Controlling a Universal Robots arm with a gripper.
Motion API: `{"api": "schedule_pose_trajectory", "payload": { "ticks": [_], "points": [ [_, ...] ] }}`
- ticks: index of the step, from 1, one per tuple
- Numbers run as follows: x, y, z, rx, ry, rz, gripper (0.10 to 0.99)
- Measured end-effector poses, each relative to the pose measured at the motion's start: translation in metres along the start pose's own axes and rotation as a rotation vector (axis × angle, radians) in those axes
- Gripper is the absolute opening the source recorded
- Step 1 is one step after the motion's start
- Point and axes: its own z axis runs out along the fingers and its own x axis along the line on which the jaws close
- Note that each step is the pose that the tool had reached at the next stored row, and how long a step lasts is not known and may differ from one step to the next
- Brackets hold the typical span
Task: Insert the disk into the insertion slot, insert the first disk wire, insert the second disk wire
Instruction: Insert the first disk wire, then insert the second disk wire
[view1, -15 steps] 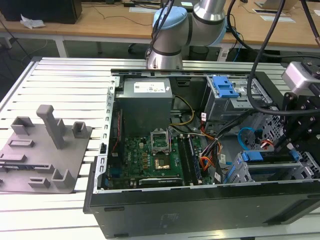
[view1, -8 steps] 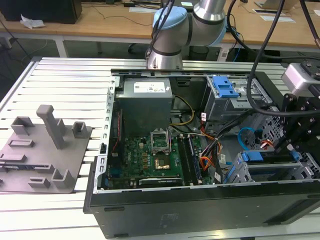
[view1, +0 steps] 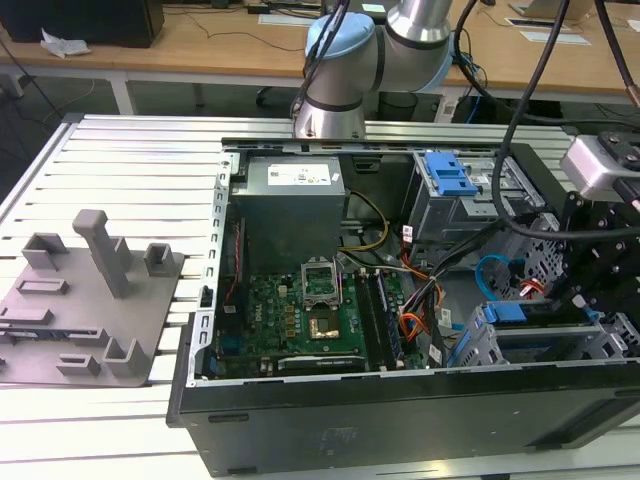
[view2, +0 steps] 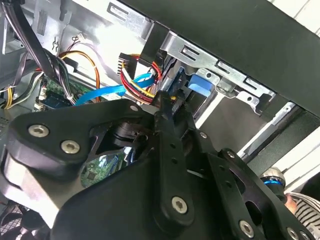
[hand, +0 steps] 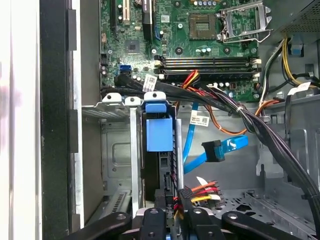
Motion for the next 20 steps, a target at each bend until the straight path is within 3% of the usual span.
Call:
{"api": "schedule_pose_trajectory", "payload": {
  "ticks": [1, 3, 4, 5, 7, 13, 20],
  "points": [
    [0.0, 0.0002, -0.005, 0.0, 0.0003, 0.0, 0.239],
    [-0.0018, 0.0014, -0.0219, 0.0, 0.0001, 0.0, 0.239],
    [-0.0035, 0.0021, -0.0308, 0.0, 0.0012, 0.0, 0.224],
    [-0.0041, 0.0024, -0.0352, 0.0, 0.0016, 0.0, 0.157],
    [-0.0055, 0.0039, -0.0483, 0.001, 0.0078, 0.0, 0.106],
    [-0.0052, 0.0185, -0.0476, 0.002, 0.0083, 0.0, 0.106],
    [-0.0052, 0.0192, -0.0476, 0.002, 0.0084, 0.0, 0.106]
  ]
}}
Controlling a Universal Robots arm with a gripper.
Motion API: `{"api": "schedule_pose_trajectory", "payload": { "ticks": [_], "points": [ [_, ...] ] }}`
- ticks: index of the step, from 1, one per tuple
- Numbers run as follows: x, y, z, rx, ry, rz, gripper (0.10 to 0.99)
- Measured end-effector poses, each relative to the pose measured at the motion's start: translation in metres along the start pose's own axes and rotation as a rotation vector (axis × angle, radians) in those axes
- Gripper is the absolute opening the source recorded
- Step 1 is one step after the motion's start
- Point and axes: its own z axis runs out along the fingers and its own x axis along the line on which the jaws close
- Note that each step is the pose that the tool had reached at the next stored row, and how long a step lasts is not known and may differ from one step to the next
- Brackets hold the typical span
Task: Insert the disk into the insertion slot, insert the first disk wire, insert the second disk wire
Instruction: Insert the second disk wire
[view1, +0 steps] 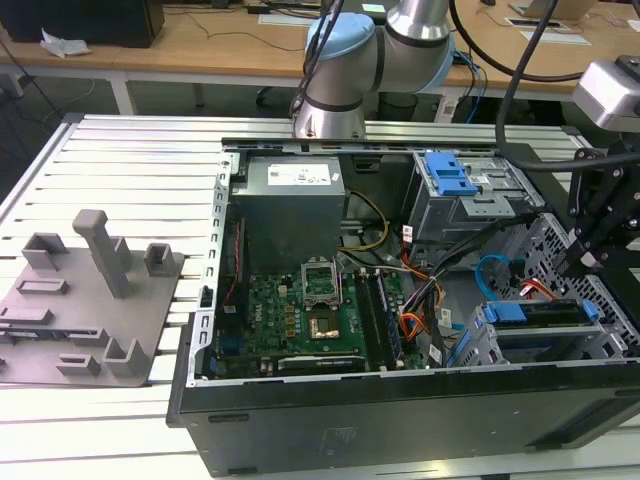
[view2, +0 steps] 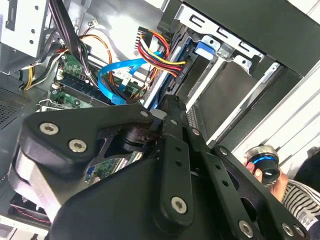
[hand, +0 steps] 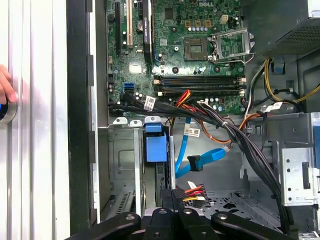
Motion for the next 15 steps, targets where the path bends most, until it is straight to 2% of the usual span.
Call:
{"api": "schedule_pose_trajectory", "payload": {
  "ticks": [8, 9, 10, 13, 15],
  "points": [
    [0.0, 0.0002, 0.0, 0.0, -0.0001, 0.0, 0.106],
    [0.0, 0.0002, 0.0, 0.0, 0.0, 0.0, 0.294],
    [0.0, 0.0003, 0.0, 0.0, 0.0, 0.0, 0.361],
    [-0.0014, 0.0004, 0.0001, 0.0, -0.0001, 0.0, 0.361],
    [-0.0061, 0.0004, 0.0001, 0.0, -0.0001, 0.0, 0.361]
  ]
}}
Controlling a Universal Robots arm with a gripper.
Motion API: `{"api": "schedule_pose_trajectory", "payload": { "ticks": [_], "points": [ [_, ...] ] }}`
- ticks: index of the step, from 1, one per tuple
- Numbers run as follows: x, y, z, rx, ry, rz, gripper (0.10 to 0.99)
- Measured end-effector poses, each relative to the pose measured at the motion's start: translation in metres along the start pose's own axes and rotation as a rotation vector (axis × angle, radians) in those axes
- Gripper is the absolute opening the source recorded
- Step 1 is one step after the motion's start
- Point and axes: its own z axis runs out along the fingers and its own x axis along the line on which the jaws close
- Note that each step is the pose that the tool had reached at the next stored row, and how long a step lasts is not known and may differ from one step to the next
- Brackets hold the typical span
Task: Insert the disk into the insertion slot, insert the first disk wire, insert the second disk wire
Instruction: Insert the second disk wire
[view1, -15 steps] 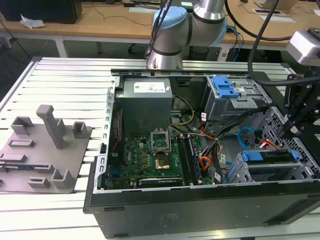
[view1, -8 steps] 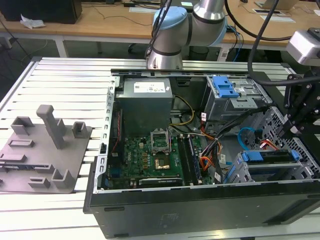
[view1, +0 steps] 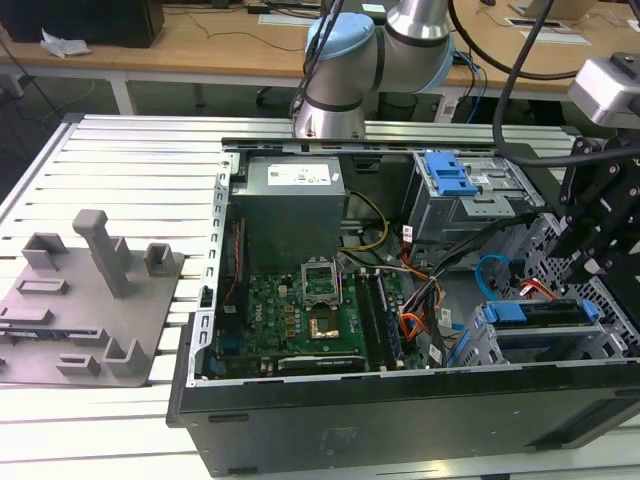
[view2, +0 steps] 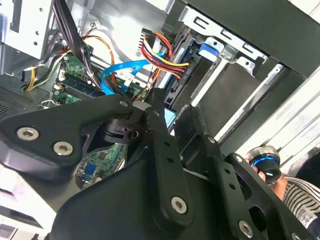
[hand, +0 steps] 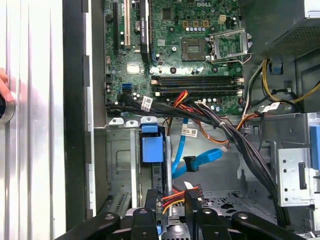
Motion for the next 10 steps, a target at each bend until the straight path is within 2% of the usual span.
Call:
{"api": "schedule_pose_trajectory", "payload": {
  "ticks": [2, 4, 10],
  "points": [
    [-0.0038, 0.0001, 0.0, 0.0, 0.0001, 0.0, 0.361],
    [-0.0112, 0.0002, 0.0002, 0.0, 0.0, 0.0, 0.361],
    [-0.0226, 0.0004, 0.0003, 0.0, 0.0001, 0.0, 0.361]
  ]
}}
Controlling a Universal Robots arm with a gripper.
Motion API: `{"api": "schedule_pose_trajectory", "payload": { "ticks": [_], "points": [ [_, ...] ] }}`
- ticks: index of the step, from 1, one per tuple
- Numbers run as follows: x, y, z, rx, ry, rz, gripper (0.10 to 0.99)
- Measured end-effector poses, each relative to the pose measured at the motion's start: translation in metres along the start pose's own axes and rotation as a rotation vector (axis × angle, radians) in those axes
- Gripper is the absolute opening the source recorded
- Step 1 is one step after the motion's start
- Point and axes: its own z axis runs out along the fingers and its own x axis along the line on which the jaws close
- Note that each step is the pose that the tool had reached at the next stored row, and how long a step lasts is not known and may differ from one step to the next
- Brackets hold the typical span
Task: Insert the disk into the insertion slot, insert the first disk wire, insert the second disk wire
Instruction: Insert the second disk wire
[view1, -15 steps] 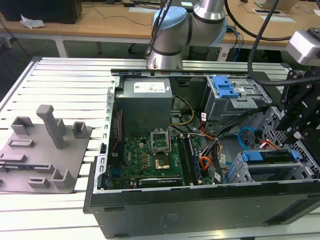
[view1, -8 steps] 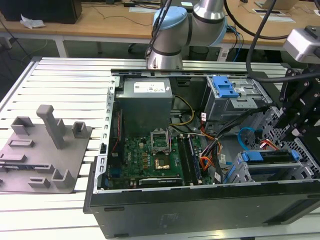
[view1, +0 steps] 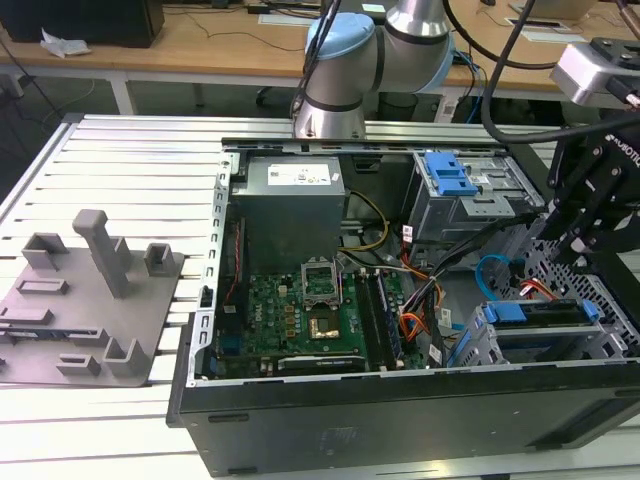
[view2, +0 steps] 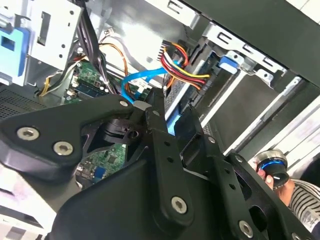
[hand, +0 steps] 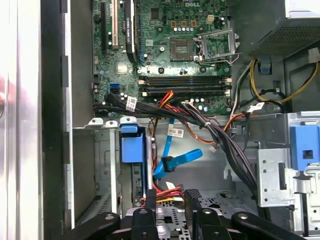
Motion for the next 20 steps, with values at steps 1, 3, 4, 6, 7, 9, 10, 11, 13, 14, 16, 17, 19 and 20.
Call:
{"api": "schedule_pose_trajectory", "payload": {
  "ticks": [1, 3, 4, 6, 7, 9, 10, 11, 13, 14, 16, 17, 19, 20],
  "points": [
    [-0.0015, 0.0, 0.0, 0.0, 0.0, 0.0, 0.361],
    [-0.0055, 0.0001, 0.0001, 0.0, 0.0, 0.0, 0.361],
    [-0.0063, 0.0001, 0.0, 0.0, 0.0001, 0.0, 0.361],
    [-0.0074, 0.0001, 0.0001, 0.0, 0.0, 0.0, 0.361],
    [-0.0074, 0.0002, 0.0001, 0.0, 0.0001, 0.0, 0.361],
    [-0.0075, 0.0001, 0.0, 0.0, 0.0001, 0.0, 0.361],
    [-0.0075, 0.0001, 0.0001, 0.0, 0.0001, 0.0, 0.361],
    [-0.0076, 0.0002, 0.0005, 0.0, 0.0, -0.004, 0.361],
    [-0.0075, 0.0003, 0.0009, 0.0, 0.002, -0.036, 0.361],
    [-0.0076, 0.0004, 0.0009, -0.001, 0.0052, -0.066, 0.361],
    [-0.0078, 0.0027, 0.0012, -0.001, 0.0291, -0.07, 0.361],
    [-0.0077, 0.004, 0.0012, -0.001, 0.0404, -0.07, 0.361],
    [-0.0076, 0.0106, 0.0037, -0.001, 0.0566, -0.069, 0.361],
    [-0.0074, 0.0152, 0.0082, -0.001, 0.0567, -0.069, 0.361]
  ]
}}
